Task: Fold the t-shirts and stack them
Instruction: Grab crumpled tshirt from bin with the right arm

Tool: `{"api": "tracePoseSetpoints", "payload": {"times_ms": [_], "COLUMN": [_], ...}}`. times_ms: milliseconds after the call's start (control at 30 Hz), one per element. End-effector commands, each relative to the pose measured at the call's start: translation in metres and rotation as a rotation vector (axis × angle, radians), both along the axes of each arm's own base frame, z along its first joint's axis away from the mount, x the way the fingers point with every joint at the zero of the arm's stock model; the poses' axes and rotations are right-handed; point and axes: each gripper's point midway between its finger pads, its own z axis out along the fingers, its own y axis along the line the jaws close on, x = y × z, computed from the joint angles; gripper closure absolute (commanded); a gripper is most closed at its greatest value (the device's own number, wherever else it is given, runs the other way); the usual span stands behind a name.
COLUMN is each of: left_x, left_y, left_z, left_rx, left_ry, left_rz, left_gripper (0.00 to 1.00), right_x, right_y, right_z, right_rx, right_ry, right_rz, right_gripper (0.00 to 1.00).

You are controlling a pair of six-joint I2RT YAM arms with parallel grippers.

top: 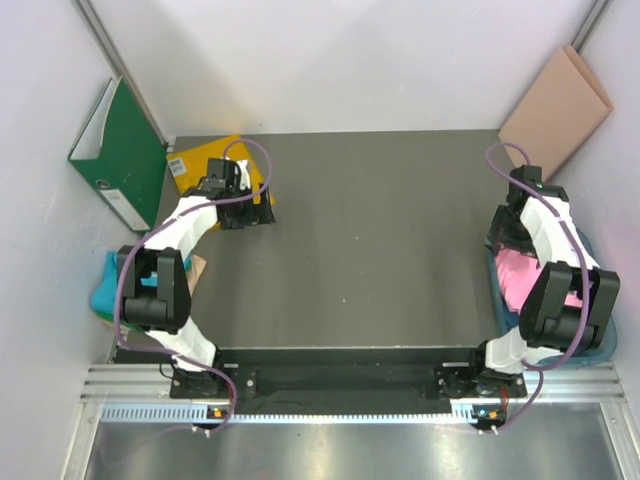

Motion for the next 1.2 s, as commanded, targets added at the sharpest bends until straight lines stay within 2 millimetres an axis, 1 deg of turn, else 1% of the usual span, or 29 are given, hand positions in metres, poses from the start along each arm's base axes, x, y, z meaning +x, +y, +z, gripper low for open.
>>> {"api": "tracePoseSetpoints", "payload": {"times_ms": [0,233,300,367,400,433,500,533,567,600,633,700,733,800,833,867,900,933,967,1000,1033,1100,1133,1167], "left_x": [0.011,0.01,0.01,0.01,0.011,0.01,0.01,0.01,0.009,0.009,0.009,0.008,0.008,0.008,0.008,0.008,0.008,0.007,0.008,0.007,0.007,0.007,0.007,0.007], "left_y": [-0.007,-0.007,-0.007,-0.006,-0.005,-0.005,-0.005,-0.005,-0.006,-0.005,-0.005,-0.006,-0.006,-0.008,-0.008,-0.008,-0.009,-0.009,-0.009,-0.009,-0.01,-0.01,-0.01,-0.011], "left_z": [0.011,0.011,0.012,0.013,0.012,0.013,0.013,0.013,0.013,0.013,0.013,0.012,0.012,0.012,0.012,0.012,0.012,0.012,0.012,0.012,0.011,0.011,0.011,0.011], "left_rx": [-0.015,-0.008,-0.007,-0.002,0.001,0.001,0.004,0.004,0.003,0.004,0.003,0.002,0.001,-0.002,-0.003,-0.002,-0.002,-0.001,0.0,0.001,-0.001,0.0,-0.002,-0.001], "left_ry": [-0.03,-0.027,-0.028,-0.033,-0.032,-0.033,-0.032,-0.034,-0.034,-0.034,-0.034,-0.03,-0.03,-0.03,-0.029,-0.031,-0.03,-0.03,-0.031,-0.03,-0.028,-0.026,-0.026,-0.026], "left_rz": [-0.019,-0.023,-0.022,-0.022,-0.021,-0.021,-0.021,-0.022,-0.023,-0.022,-0.023,-0.023,-0.022,-0.027,-0.027,-0.028,-0.03,-0.029,-0.029,-0.031,-0.031,-0.031,-0.031,-0.034], "left_gripper": [0.01,0.01,0.01,0.01,0.01,0.01,0.01,0.01,0.01,0.01,0.01,0.01,0.01,0.01,0.01,0.01,0.01,0.01,0.01,0.01,0.01,0.01,0.01,0.01], "right_x": [-0.015,-0.028,-0.03,-0.031,-0.031,-0.03,-0.024,-0.018,-0.015,-0.014,-0.008,-0.007,-0.001,-0.004,-0.003,-0.001,-0.002,0.001,0.004,0.011,0.018,0.029,0.038,0.044], "right_y": [-0.013,-0.015,-0.014,-0.012,-0.012,-0.012,-0.014,-0.018,-0.021,-0.029,-0.034,-0.047,-0.053,-0.062,-0.064,-0.066,-0.068,-0.067,-0.065,-0.058,-0.052,-0.039,-0.025,-0.015], "right_z": [-0.007,-0.032,-0.042,-0.048,-0.049,-0.048,-0.036,-0.024,-0.009,0.005,0.025,0.064,0.092,0.131,0.146,0.176,0.191,0.213,0.229,0.238,0.251,0.264,0.274,0.281], "right_rx": [-0.045,-0.04,-0.028,-0.015,-0.013,-0.012,-0.028,-0.047,-0.074,-0.122,-0.157,-0.248,-0.286,-0.359,-0.378,-0.4,-0.417,-0.421,-0.424,-0.39,-0.367,-0.339,-0.315,-0.31], "right_ry": [0.036,0.101,0.124,0.137,0.135,0.128,0.079,0.041,-0.013,-0.041,-0.09,-0.181,-0.249,-0.344,-0.381,-0.468,-0.507,-0.577,-0.633,-0.679,-0.729,-0.774,-0.813,-0.831], "right_rz": [-0.057,-0.064,-0.054,-0.049,-0.053,-0.056,-0.067,-0.073,-0.086,-0.1,-0.114,-0.149,-0.165,-0.202,-0.212,-0.224,-0.231,-0.234,-0.21,-0.174,-0.14,-0.069,-0.014,0.038], "right_gripper": [0.03,0.04,0.12,0.4,0.64,1.0,1.0,1.0,1.0,1.0,1.0,1.0,1.0,1.0,1.0,1.0,1.0,1.0,1.0,1.0,1.0,1.0,1.0,1.0]}}
